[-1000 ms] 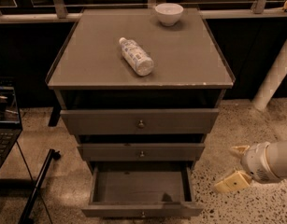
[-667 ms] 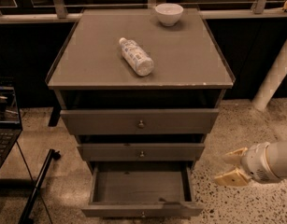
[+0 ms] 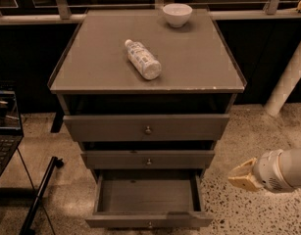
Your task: Close bottom drawer
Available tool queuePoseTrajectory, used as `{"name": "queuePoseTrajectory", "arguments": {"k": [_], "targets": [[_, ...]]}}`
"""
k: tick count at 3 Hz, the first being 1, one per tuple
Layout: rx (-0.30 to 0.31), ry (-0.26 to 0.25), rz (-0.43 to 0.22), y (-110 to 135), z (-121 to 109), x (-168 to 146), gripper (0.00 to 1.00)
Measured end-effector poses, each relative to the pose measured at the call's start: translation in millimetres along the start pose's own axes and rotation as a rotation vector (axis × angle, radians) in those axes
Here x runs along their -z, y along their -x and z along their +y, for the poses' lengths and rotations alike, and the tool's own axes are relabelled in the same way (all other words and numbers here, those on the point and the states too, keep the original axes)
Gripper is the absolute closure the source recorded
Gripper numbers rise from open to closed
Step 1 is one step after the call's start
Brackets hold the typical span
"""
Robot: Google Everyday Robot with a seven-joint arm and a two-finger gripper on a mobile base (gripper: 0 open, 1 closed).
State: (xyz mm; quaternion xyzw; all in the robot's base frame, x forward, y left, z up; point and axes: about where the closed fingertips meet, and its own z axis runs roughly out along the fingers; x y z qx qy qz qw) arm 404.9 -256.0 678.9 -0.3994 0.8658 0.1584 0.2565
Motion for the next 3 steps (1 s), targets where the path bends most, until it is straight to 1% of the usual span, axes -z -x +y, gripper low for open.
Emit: {"name": "queuePoseTrajectory", "arguments": {"k": [1, 2, 3], "targets": [[-0.016, -0.053, -0.015, -8, -3, -8, 1.0], [-0.154, -0.063, -0.055, -55, 24, -58, 1.0], [-0.317, -0.072, -0.102, -99, 25, -119, 1.0]]}}
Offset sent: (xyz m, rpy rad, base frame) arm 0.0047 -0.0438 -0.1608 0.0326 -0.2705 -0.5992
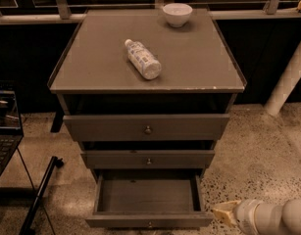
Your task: Close bottom drawer
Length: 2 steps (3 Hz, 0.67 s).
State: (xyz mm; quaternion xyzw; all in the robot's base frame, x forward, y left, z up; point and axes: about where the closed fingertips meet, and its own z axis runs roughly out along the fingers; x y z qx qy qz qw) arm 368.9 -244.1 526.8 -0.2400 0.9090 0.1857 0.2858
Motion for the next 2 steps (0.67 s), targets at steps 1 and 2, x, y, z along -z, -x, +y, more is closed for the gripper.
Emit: {"name": "queuePoseTrajectory", "arguments": {"k": [1, 2], "targets": [[-0.154, -0.06, -0.06, -29, -42, -53, 1.0], [-0.207, -0.03, -0.054, -54, -36, -84, 1.0]]}}
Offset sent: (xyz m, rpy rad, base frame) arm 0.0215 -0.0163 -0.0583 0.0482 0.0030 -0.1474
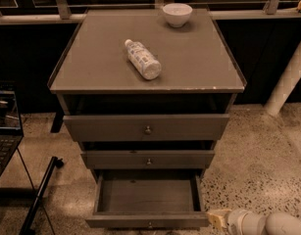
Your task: Close bottom drawer
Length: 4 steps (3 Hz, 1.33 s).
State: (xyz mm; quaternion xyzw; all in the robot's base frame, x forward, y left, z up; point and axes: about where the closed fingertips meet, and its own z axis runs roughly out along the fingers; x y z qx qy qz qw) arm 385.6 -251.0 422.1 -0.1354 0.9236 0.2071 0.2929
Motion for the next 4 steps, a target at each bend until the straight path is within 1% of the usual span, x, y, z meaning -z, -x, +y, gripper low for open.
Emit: {"name": "queuePoseTrajectory", "arguments": {"k": [1, 2, 3, 4], "targets": [[0.0, 0.001, 0.0, 0, 0, 0, 1.0], [-0.052, -0.02, 0.007, -17, -10, -10, 1.0], [-0.161, -0.048, 0.055, -60, -41, -51, 1.0], [-0.227, -0.04, 0.112, -93, -63, -97, 1.0]]}}
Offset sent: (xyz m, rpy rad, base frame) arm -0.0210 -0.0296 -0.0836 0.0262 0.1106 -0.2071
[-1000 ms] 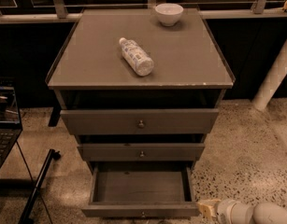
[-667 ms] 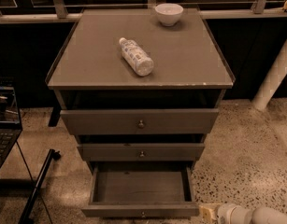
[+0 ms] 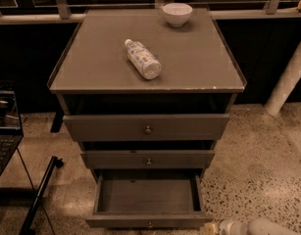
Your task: Close bottom drawer
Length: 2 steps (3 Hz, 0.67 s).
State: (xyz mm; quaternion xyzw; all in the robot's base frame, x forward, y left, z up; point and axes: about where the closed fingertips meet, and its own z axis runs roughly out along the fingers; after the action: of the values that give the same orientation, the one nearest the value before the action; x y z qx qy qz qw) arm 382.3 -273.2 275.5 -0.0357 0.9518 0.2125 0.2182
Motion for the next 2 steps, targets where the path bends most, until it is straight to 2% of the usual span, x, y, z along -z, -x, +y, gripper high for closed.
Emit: {"name": "queuePoseTrajectory", "arguments": {"k": [1, 2], "targets": [[-0.048, 0.051, 0.057, -8.5, -13.1, -72.0, 1.0], [-0.049, 0.052, 0.057, -8.1, -13.6, -74.8, 1.0]]}}
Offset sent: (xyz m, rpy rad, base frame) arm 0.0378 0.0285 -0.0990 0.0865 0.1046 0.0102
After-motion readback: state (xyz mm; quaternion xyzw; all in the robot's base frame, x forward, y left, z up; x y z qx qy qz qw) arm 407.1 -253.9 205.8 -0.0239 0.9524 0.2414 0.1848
